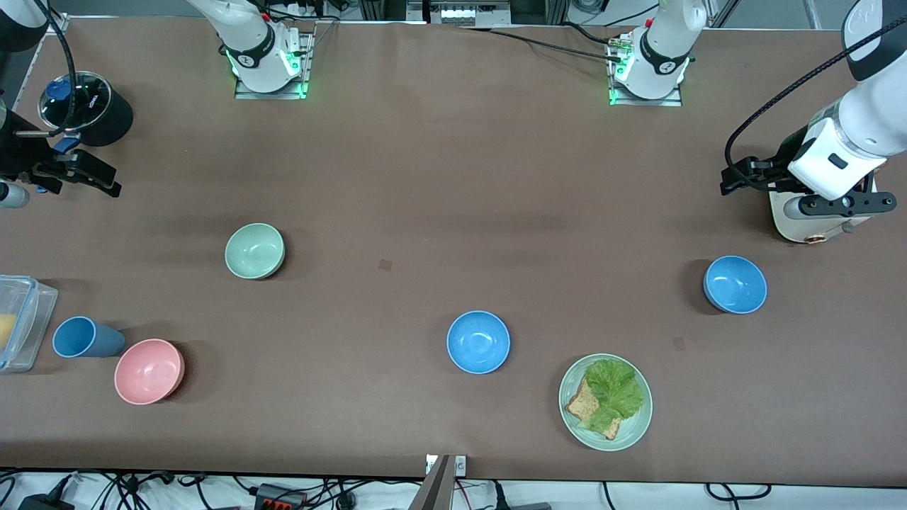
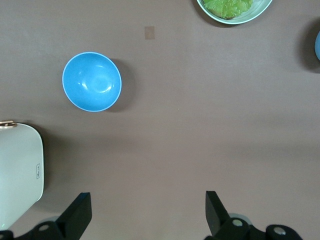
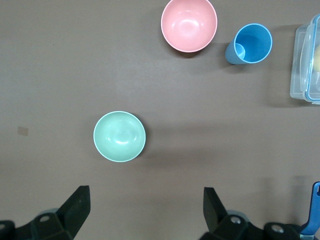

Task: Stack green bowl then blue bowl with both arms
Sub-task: 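Reach the right gripper to the light green bowl and grasp its rim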

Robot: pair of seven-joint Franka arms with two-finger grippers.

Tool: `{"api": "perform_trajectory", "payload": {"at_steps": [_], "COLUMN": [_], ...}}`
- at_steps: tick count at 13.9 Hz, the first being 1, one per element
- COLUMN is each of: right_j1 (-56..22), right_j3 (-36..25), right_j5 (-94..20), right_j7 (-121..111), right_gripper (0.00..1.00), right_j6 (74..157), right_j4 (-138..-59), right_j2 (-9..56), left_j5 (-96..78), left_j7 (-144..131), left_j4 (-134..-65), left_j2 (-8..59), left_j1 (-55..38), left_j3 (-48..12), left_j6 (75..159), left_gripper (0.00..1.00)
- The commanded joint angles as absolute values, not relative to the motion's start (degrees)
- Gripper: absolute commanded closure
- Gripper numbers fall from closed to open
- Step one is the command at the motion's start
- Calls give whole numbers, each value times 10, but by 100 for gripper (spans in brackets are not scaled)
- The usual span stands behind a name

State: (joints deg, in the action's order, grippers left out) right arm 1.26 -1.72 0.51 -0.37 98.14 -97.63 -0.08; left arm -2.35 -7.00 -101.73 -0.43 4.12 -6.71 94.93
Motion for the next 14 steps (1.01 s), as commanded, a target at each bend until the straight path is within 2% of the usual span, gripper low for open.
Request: {"api": "perform_trajectory", "payload": {"at_steps": [1, 8, 12, 14], "right_j1": [20, 19, 17, 1], "right_j3": [-10, -9, -4, -2], "right_j5": [9, 9, 7, 22], "right_j7": [-11, -11, -11, -11], "right_gripper": [0, 0, 0, 0], "right_j6": [974, 976, 983, 992], "right_j4": [-975, -972, -963, -952], "right_j2": [-7, 12, 78, 133], "left_j5": [-37, -37, -38, -38], "left_j7": [-53, -54, -54, -54], "left_j4": [-1016, -1017, -1014, -1014], "left_j2": [-12, -4, 0, 1], "left_j1": [33, 34, 42, 42], "left_j3": [-57, -57, -59, -59], "left_j6": [944, 946, 944, 944], "left_gripper": [0, 0, 0, 0]}}
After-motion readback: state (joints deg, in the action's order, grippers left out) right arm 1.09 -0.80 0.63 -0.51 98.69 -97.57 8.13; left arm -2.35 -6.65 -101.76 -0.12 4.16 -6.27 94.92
